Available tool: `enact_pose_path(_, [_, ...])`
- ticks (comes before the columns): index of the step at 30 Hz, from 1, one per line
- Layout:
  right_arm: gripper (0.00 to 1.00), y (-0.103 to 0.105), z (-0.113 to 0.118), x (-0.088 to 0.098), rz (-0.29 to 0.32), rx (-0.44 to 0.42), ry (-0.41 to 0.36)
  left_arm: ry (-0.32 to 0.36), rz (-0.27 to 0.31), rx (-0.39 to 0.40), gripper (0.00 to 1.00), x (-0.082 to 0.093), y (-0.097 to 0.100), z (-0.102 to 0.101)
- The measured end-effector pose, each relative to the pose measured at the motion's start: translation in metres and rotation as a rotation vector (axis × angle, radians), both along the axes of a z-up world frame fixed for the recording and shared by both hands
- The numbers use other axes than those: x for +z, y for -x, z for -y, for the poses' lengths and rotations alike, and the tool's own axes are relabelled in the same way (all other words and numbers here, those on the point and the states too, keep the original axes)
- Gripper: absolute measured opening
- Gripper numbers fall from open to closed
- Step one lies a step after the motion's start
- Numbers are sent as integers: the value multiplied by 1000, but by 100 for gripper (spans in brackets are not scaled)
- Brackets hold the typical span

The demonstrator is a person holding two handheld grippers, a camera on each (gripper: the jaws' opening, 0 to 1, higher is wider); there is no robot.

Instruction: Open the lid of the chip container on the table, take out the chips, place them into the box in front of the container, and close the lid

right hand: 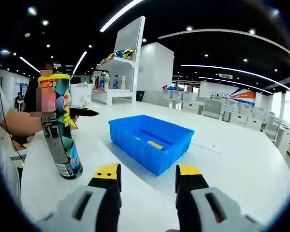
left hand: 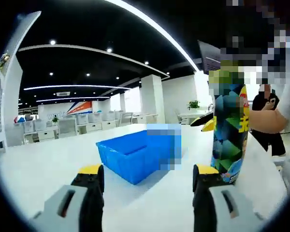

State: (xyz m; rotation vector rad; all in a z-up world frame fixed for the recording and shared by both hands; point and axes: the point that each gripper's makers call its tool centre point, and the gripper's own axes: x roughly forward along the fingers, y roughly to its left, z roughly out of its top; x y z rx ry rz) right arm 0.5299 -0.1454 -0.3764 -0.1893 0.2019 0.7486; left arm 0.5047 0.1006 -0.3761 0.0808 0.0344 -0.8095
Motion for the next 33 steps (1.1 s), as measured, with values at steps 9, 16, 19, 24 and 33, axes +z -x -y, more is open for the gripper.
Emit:
enact_pose_path(9, [47,-19,-7,-9,-12,15,-12,-5,-26,9,75,-16,-25,1])
enact_pose_path(16, [46,-32,-17,-17,-15,30,-11,-11,-26,19,75,-18,-45,4])
enact_pose_path(19, [47,-36,-23,-19,-25,32,0,-27,-32,16,75,-21,-56,10])
enact_pose_path(24, [50,-43,-31,-21,-23,34,5,-27,-53,20,75,-26,-69,19])
enact_pose_path(33, [51,-58,-40,-26,-28,77,-4,-43,-69,11,71,-32,-84,24])
